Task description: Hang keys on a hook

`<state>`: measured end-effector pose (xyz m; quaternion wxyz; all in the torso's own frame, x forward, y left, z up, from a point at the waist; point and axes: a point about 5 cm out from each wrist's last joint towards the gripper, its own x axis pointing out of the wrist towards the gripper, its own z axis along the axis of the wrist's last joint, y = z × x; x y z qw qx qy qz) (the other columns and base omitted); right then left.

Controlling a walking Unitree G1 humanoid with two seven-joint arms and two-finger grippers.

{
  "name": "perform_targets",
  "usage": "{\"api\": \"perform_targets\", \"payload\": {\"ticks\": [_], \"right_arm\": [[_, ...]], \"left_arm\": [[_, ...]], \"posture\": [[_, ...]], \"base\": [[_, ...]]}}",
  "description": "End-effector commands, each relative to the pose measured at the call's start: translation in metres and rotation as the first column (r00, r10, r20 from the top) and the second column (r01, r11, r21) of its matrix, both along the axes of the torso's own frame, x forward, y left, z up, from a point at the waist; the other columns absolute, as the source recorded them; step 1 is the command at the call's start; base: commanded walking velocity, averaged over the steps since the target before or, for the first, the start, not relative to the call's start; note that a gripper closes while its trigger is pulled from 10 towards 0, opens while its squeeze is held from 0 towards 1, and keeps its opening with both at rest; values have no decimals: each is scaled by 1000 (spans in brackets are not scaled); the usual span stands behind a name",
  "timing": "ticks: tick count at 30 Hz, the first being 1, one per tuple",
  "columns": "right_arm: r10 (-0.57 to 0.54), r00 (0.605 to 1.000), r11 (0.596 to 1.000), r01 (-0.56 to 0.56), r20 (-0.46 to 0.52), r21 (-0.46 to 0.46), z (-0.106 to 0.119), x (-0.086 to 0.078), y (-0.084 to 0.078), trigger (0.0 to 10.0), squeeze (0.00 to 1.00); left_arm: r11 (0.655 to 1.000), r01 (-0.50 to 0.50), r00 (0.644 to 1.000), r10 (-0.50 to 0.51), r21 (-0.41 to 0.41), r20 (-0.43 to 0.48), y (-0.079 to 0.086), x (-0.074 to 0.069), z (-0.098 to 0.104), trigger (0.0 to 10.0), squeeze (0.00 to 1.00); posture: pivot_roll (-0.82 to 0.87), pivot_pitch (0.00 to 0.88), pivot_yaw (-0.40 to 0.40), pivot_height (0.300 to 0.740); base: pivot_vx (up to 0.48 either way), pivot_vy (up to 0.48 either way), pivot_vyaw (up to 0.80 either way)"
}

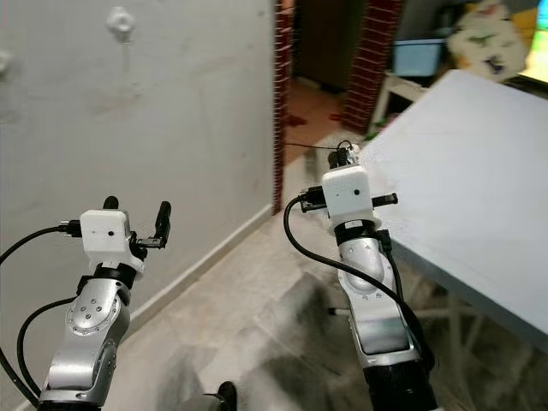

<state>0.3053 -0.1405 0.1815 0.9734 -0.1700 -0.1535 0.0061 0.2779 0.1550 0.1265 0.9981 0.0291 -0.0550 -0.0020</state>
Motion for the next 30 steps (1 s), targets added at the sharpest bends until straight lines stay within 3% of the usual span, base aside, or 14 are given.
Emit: {"api": "perform_targets", "payload": {"ticks": [1,6,14,26,30], "right_arm": [[5,1000,1000,-5,15,5,5,-2,1,10000,0],[6,1000,1000,-6,5,4,4,-3,2,10000,0],[27,1000,1000,-27,-4,0,4,0,5,10000,0],[36,999,999,-36,-2,-3,7,3,4,10000,0],[35,999,999,-35,-5,-3,7,4,3,10000,0]], "left_arm": [[1000,-4,1000,4,3,-2,3,0,2,10000,0],[1000,-9,1000,9,-2,-12,2,0,1,10000,0],[998,-5,999,7,56,-32,-1,-4,-6,10000,0],[997,-42,999,43,64,-15,-3,-3,-7,10000,0],[999,-3,1000,4,40,-28,-8,-1,-8,10000,0]], "posture": [[22,52,33,740],[23,54,33,740],[33,52,17,740],[27,48,13,740],[27,49,6,740]], "base": [[0,0,800],[0,0,800],[0,0,800],[0,0,800],[0,0,517]]}}
